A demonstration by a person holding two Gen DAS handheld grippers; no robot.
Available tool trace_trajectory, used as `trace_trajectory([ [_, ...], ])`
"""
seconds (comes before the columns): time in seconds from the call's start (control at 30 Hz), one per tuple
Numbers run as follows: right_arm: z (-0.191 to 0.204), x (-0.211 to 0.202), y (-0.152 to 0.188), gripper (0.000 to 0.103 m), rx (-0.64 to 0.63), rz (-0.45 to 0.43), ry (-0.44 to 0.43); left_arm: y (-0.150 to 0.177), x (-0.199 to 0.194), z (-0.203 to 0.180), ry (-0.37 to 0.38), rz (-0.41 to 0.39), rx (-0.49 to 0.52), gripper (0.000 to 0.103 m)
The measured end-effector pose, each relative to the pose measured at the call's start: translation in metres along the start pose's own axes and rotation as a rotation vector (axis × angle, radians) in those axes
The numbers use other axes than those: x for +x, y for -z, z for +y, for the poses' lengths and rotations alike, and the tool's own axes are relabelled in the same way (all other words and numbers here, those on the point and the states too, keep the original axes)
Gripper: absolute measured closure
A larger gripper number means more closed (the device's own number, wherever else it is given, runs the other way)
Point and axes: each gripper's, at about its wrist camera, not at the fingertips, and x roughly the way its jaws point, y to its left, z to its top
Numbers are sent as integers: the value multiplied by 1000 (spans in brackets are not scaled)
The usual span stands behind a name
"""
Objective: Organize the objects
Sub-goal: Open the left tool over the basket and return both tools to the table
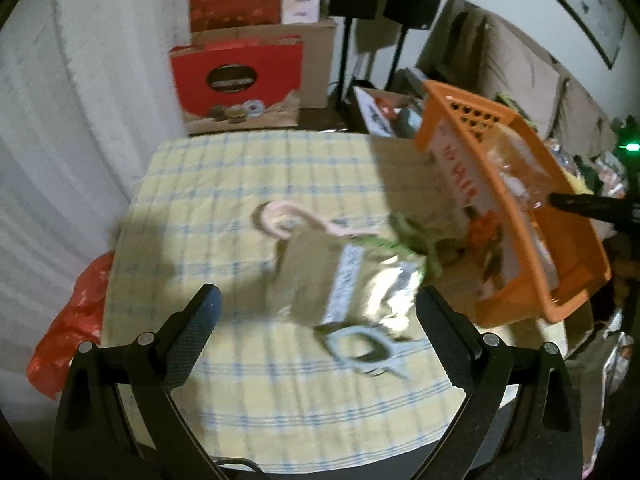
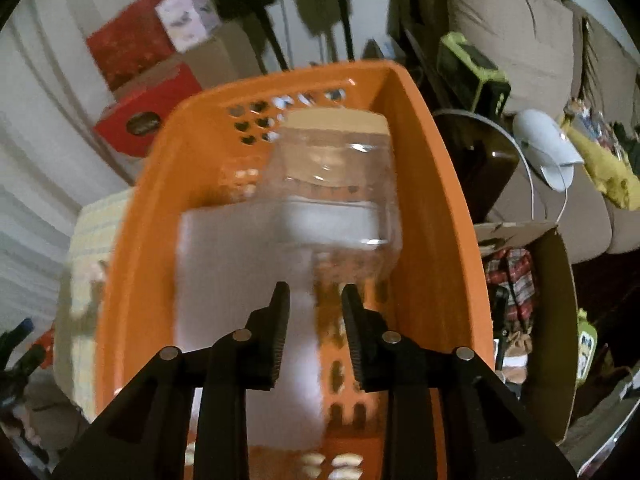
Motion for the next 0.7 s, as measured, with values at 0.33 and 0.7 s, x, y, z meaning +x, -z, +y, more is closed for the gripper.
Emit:
trace_trajectory([
  [0.33, 79, -58, 40, 50, -157, -107, -99, 29, 19, 16, 14, 59, -52, 6],
  [0.7, 154, -50, 71, 37, -303, -98, -152, 43, 18, 23, 17, 78, -53, 6],
])
